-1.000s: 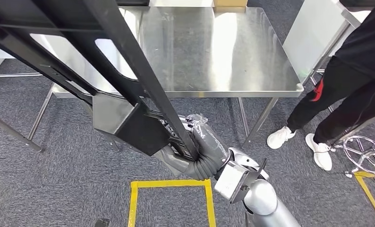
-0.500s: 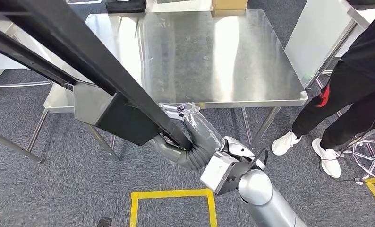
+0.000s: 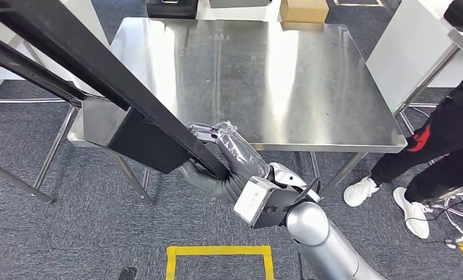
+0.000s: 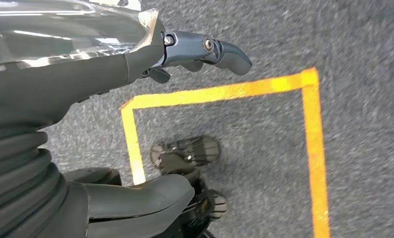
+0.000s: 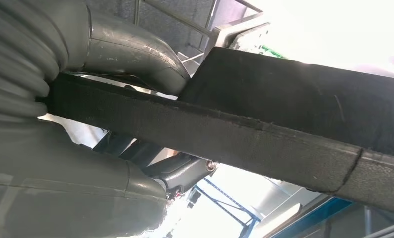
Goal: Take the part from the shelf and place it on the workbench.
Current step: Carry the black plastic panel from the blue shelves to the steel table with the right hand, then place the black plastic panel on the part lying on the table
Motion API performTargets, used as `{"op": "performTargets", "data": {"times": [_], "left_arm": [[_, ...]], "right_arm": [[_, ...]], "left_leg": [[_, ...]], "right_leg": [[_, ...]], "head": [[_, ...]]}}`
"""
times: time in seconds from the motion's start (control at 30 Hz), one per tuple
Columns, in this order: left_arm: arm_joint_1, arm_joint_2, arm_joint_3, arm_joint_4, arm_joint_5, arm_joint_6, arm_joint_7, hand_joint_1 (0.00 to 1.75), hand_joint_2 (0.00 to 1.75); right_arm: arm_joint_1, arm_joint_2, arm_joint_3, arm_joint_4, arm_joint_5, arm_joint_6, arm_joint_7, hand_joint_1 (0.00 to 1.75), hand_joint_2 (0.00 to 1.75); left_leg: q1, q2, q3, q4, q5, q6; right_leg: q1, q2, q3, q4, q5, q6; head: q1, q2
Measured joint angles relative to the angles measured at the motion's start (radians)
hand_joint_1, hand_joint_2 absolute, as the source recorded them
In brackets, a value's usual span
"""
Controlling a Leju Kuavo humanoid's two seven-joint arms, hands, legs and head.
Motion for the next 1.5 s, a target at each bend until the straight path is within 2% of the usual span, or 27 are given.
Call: {"op": "performTargets", "data": {"times": [0.03, 0.07, 0.13, 0.17, 0.23, 0.3, 0.4, 0.43, 0.47, 0.5, 0.57, 0.6, 0.63, 0.7, 0.77, 0.87, 0.93, 0.97, 1.03, 1.07, 1.1, 1.13, 1.2, 1.27, 1.33, 1.4, 1.5], "left_arm": [[0.000, 0.000, 0.000, 0.000, 0.000, 0.000, 0.001, 0.00, 1.75], [-0.001, -0.001, 0.000, 0.000, 0.000, -0.001, 0.001, 0.00, 1.75], [-0.003, -0.003, 0.000, 0.000, 0.000, -0.002, 0.003, 0.00, 1.75], [-0.004, -0.004, 0.000, 0.000, 0.000, -0.003, 0.003, 0.00, 1.75], [-0.004, -0.002, 0.000, -0.001, 0.000, -0.003, 0.004, 0.00, 1.75], [-0.005, 0.000, -0.001, -0.001, 0.000, -0.003, 0.005, 0.00, 1.75], [-0.005, 0.001, -0.001, -0.002, 0.000, -0.004, 0.005, 0.00, 1.75], [-0.004, 0.002, -0.001, -0.002, 0.000, -0.005, 0.005, 0.00, 1.75], [-0.003, 0.002, -0.001, -0.002, 0.000, -0.006, 0.005, 0.00, 1.75], [-0.003, 0.003, -0.001, -0.002, 0.000, -0.007, 0.005, 0.00, 1.75], [-0.003, 0.004, -0.001, -0.002, 0.000, -0.008, 0.005, 0.00, 1.75], [-0.003, 0.004, -0.001, -0.002, 0.000, -0.009, 0.006, 0.00, 1.75], [-0.003, 0.004, -0.001, -0.002, 0.000, -0.009, 0.006, 0.00, 1.75], [-0.003, 0.004, -0.001, -0.002, 0.001, -0.009, 0.007, 0.00, 1.75], [-0.002, 0.005, -0.001, -0.002, 0.001, -0.009, 0.008, 0.00, 1.75], [-0.002, 0.005, 0.000, -0.003, 0.001, -0.009, 0.008, 0.00, 1.75], [-0.002, 0.005, 0.000, -0.003, 0.001, -0.008, 0.007, 0.00, 1.75], [-0.002, 0.006, 0.000, -0.004, 0.001, -0.008, 0.007, 0.00, 1.75], [-0.003, 0.006, 0.000, -0.004, 0.002, -0.009, 0.007, 0.00, 1.75], [-0.003, 0.006, 0.000, -0.005, 0.004, -0.010, 0.007, 0.00, 1.75], [-0.003, 0.006, 0.000, -0.005, 0.005, -0.010, 0.007, 0.00, 1.75], [-0.003, 0.006, 0.000, -0.005, 0.005, -0.010, 0.007, 0.00, 1.75], [-0.004, 0.005, 0.000, -0.005, 0.005, -0.010, 0.007, 0.00, 1.75], [-0.004, 0.005, 0.000, -0.005, 0.007, -0.010, 0.006, 0.00, 1.75], [-0.005, 0.005, 0.000, -0.005, 0.008, -0.011, 0.006, 0.00, 1.75], [-0.008, 0.006, -0.001, -0.005, 0.008, -0.010, 0.005, 0.00, 1.75], [-0.006, 0.007, -0.001, -0.005, 0.010, -0.007, -0.001, 0.00, 1.75]], "right_arm": [[-0.003, 0.000, 0.001, 0.003, 0.000, 0.000, 0.000, 1.75, 1.75], [-0.007, 0.000, 0.003, 0.008, 0.000, -0.001, 0.000, 1.75, 1.75], [-0.018, 0.001, 0.006, 0.016, 0.000, -0.002, 0.001, 1.75, 1.75], [-0.023, 0.001, 0.007, 0.020, 0.000, -0.002, 0.002, 1.75, 1.75], [-0.031, 0.005, 0.008, 0.026, 0.000, -0.003, 0.003, 1.75, 1.75], [-0.037, 0.010, 0.008, 0.032, -0.001, -0.004, 0.003, 1.75, 1.75], [-0.044, 0.014, 0.011, 0.042, -0.001, -0.004, 0.003, 1.75, 1.75], [-0.045, 0.015, 0.012, 0.046, -0.001, -0.004, 0.003, 1.75, 1.75], [-0.045, 0.015, 0.014, 0.050, -0.001, -0.004, 0.003, 1.75, 1.75], [-0.045, 0.015, 0.015, 0.053, -0.001, -0.004, 0.003, 1.75, 1.75], [-0.046, 0.015, 0.018, 0.058, -0.001, -0.004, 0.004, 1.75, 1.75], [-0.047, 0.015, 0.020, 0.060, -0.001, -0.004, 0.003, 1.75, 1.75], [-0.050, 0.016, 0.022, 0.061, -0.001, -0.004, 0.004, 1.75, 1.75], [-0.054, 0.016, 0.025, 0.064, -0.001, -0.004, 0.004, 1.75, 1.75], [-0.056, 0.016, 0.026, 0.065, 0.000, -0.005, 0.004, 1.75, 1.75], [-0.057, 0.016, 0.025, 0.065, 0.000, -0.005, 0.004, 1.75, 1.75], [-0.058, 0.016, 0.026, 0.065, 0.000, -0.005, 0.004, 1.75, 1.75], [-0.059, 0.016, 0.027, 0.066, -0.001, -0.005, 0.004, 1.75, 1.75], [-0.062, 0.013, 0.033, 0.070, -0.001, -0.005, 0.005, 1.75, 1.75], [-0.063, 0.011, 0.036, 0.072, -0.001, -0.005, 0.006, 1.75, 1.75], [-0.062, 0.010, 0.040, 0.074, -0.001, -0.005, 0.007, 1.75, 1.75], [-0.063, 0.010, 0.042, 0.074, -0.001, -0.005, 0.007, 1.75, 1.75], [-0.065, 0.009, 0.047, 0.074, -0.001, -0.005, 0.008, 1.75, 1.75], [-0.067, 0.008, 0.050, 0.076, -0.002, -0.005, 0.008, 1.75, 1.75], [-0.070, 0.010, 0.051, 0.077, -0.002, -0.005, 0.008, 1.75, 1.75], [-0.075, 0.013, 0.053, 0.078, -0.002, -0.005, 0.008, 1.75, 1.75], [-0.079, 0.018, 0.058, 0.081, -0.006, -0.005, 0.013, 1.75, 1.75]], "left_leg": [[-0.003, -0.002, 0.012, -0.001, -0.009, 0.001], [-0.008, -0.004, 0.024, 0.000, -0.020, 0.000], [-0.014, -0.006, 0.037, 0.001, -0.037, -0.005], [-0.016, -0.007, 0.040, 0.004, -0.041, -0.009], [-0.016, -0.006, 0.041, 0.016, -0.047, -0.017], [-0.013, -0.002, 0.011, 0.078, -0.059, -0.028], [0.004, 0.005, -0.102, 0.243, -0.121, -0.050], [0.009, 0.007, -0.132, 0.271, -0.134, -0.057], [0.015, 0.009, -0.147, 0.268, -0.125, -0.062], [0.020, 0.012, -0.141, 0.227, -0.091, -0.066], [0.027, 0.014, -0.098, 0.095, 0.002, -0.072], [0.026, 0.014, -0.080, 0.045, 0.025, -0.069], [0.023, 0.013, -0.069, 0.019, 0.035, -0.062], [0.015, 0.012, -0.063, 0.014, 0.027, -0.041], [0.014, 0.011, -0.055, 0.012, 0.029, -0.029], [0.014, 0.010, -0.050, 0.010, 0.030, -0.025], [0.016, 0.010, -0.043, 0.005, 0.029, -0.021], [0.016, 0.010, -0.037, 0.003, 0.025, -0.016], [0.013, 0.008, -0.015, 0.001, 0.006, -0.004], [0.010, 0.006, -0.001, 0.001, -0.005, -0.001], [0.008, 0.003, 0.013, 0.001, -0.017, -0.001], [0.007, 0.002, 0.023, 0.000, -0.026, -0.003], [0.004, 0.000, 0.039, -0.001, -0.042, -0.011], [0.002, 0.001, 0.047, 0.002, -0.049, -0.022], [0.004, 0.003, 0.046, 0.017, -0.056, -0.031], [0.007, 0.007, 0.011, 0.085, -0.081, -0.041], [0.015, 0.009, -0.102, 0.250, -0.143, -0.058]], "right_leg": [[0.005, 0.000, 0.017, -0.070, 0.044, 0.004], [0.012, 0.001, 0.034, -0.140, 0.094, 0.004], [0.020, 0.003, 0.058, -0.224, 0.157, -0.013], [0.021, 0.005, 0.062, -0.233, 0.166, -0.025], [0.012, 0.008, 0.080, -0.239, 0.171, -0.039], [0.003, 0.008, 0.101, -0.244, 0.166, -0.050], [0.001, 0.008, 0.120, -0.245, 0.147, -0.060], [0.000, 0.008, 0.127, -0.245, 0.140, -0.059], [-0.001, 0.009, 0.135, -0.245, 0.133, -0.056], [-0.003, 0.010, 0.146, -0.245, 0.125, -0.052], [-0.006, 0.012, 0.168, -0.245, 0.107, -0.041], [-0.006, 0.012, 0.174, -0.246, 0.100, -0.034], [-0.004, 0.011, 0.176, -0.247, 0.094, -0.027], [-0.002, 0.011, 0.179, -0.246, 0.091, -0.014], [-0.001, 0.011, 0.185, -0.245, 0.090, -0.005], [0.000, 0.011, 0.186, -0.244, 0.089, -0.002], [0.000, 0.010, 0.172, -0.222, 0.086, -0.001], [-0.001, 0.009, 0.141, -0.171, 0.076, -0.002], [-0.001, 0.008, 0.032, -0.031, 0.046, -0.003], [0.000, 0.008, -0.006, -0.003, 0.049, 0.001], [0.001, 0.008, -0.012, -0.035, 0.075, 0.007], [0.002, 0.007, 0.013, -0.114, 0.123, 0.013], [0.010, 0.004, 0.052, -0.221, 0.174, 0.001], [0.015, 0.004, 0.064, -0.241, 0.175, -0.022], [0.007, 0.007, 0.080, -0.247, 0.176, -0.033], [-0.001, 0.007, 0.099, -0.251, 0.170, -0.043], [-0.001, 0.007, 0.114, -0.251, 0.157, -0.055]], "head": [[0.000, 0.000], [-0.001, 0.000], [0.000, 0.000], [-0.001, 0.000], [0.000, 0.000], [-0.001, 0.000], [-0.002, 0.000], [-0.002, 0.000], [-0.002, 0.000], [-0.002, 0.000], [-0.002, 0.000], [-0.002, 0.000], [-0.002, 0.000], [-0.003, 0.000], [-0.003, 0.000], [-0.003, 0.000], [-0.002, 0.000], [-0.001, 0.000], [0.001, 0.000], [0.001, 0.000], [0.001, 0.000], [0.002, 0.000], [0.002, 0.000], [0.002, 0.000], [0.003, 0.000], [0.001, 0.000], [0.000, 0.000]]}}
